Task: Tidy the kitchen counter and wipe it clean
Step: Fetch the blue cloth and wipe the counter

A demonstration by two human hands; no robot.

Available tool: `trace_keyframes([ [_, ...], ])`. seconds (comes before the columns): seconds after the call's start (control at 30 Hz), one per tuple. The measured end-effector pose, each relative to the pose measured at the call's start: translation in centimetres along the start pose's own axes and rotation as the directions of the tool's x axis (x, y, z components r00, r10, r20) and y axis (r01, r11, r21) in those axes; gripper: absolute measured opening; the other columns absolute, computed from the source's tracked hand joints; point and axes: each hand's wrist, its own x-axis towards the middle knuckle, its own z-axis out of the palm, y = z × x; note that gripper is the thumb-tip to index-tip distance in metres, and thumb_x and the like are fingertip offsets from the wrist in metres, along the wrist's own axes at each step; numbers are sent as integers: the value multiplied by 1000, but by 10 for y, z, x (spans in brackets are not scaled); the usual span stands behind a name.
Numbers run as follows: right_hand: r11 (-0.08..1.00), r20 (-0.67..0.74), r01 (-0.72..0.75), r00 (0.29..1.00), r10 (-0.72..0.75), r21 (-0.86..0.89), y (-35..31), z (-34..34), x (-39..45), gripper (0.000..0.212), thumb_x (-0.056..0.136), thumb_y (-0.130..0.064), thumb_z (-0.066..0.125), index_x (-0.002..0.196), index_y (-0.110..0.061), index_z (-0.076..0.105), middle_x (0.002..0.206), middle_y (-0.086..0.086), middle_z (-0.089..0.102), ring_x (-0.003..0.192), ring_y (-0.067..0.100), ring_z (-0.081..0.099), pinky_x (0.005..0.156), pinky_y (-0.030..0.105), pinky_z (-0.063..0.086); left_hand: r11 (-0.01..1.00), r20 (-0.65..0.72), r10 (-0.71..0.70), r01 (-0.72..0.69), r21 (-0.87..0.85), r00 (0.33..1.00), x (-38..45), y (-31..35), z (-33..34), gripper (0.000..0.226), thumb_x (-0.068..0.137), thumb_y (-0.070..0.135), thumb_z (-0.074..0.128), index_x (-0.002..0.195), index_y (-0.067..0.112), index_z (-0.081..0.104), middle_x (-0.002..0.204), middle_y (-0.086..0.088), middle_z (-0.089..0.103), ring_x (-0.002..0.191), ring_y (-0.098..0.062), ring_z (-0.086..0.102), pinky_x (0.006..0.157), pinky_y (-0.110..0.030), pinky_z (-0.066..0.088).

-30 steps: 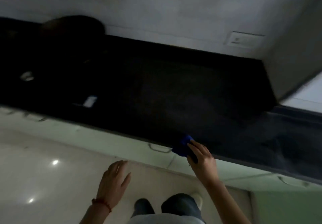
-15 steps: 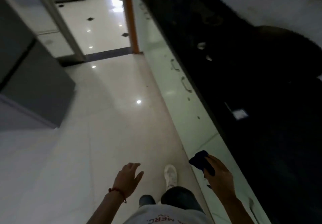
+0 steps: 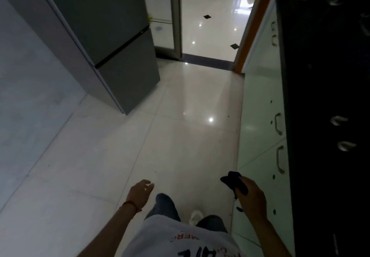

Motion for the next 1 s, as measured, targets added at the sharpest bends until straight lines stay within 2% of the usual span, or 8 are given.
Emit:
trace_keyframes([
  [0.1,1000,27,-15,1000,15,-3,-28,-1,42,23,85,-44,58,107,-41,60,102,-5,66,81,14,63,51,32,57,997,-49,-41,38,-65,998,15,8,-6,33,92,24,49,117,4,56,123,-14,60,113,-26,55,97,-27,38],
  [0.23,999,-45,48,998,-48,0,-66,1,102,21,83,-33,63,101,-22,67,81,-4,64,65,8,58,39,16,46,996,-73,-61,56,-74,995,58,24,-21,31,91,23,51,115,3,57,120,-15,62,111,-25,57,91,-24,39],
  [0.3,1000,-49,28,998,-28,-8,-83,2,135,16,83,-30,63,95,-20,66,72,-8,59,59,4,54,34,11,40,996,-74,-56,50,-76,996,88,41,-31,31,91,23,51,114,3,58,119,-15,63,110,-27,57,90,-26,40],
  [0.47,993,-78,-70,995,63,-97,-106,11,222,32,84,-47,54,87,-16,64,75,1,61,58,16,58,45,35,54,996,-9,-30,29,-84,1000,177,99,-67,33,91,24,50,115,3,57,120,-16,62,111,-27,56,91,-27,40],
  [0.6,982,-125,-78,991,57,-174,-128,2,278,21,85,-25,63,101,-13,67,91,6,64,67,18,53,56,28,44,996,38,15,-12,-86,999,242,161,-108,33,92,27,48,115,5,56,120,-15,62,109,-26,56,89,-25,40],
  [0.73,971,-146,-192,974,171,-145,-144,-10,330,25,85,-20,61,109,-19,64,102,1,64,79,17,56,62,25,41,993,54,106,-104,-48,993,306,237,-146,33,92,26,48,115,4,56,119,-16,62,109,-26,56,88,-25,40],
  [0.9,957,-220,-272,944,246,-96,-159,-27,391,25,84,-15,59,108,-19,63,98,-3,63,74,15,56,53,15,37,972,11,227,-226,-62,974,376,347,-181,31,92,22,49,113,1,58,117,-17,63,109,-28,57,89,-26,40],
  [1.0,945,-218,-326,924,315,-18,-164,-38,438,20,86,-17,58,105,-19,62,81,-2,61,64,10,55,46,17,39,962,-9,268,-268,-57,963,418,400,-191,30,91,21,49,112,1,59,116,-17,64,108,-27,58,84,-23,39],
])
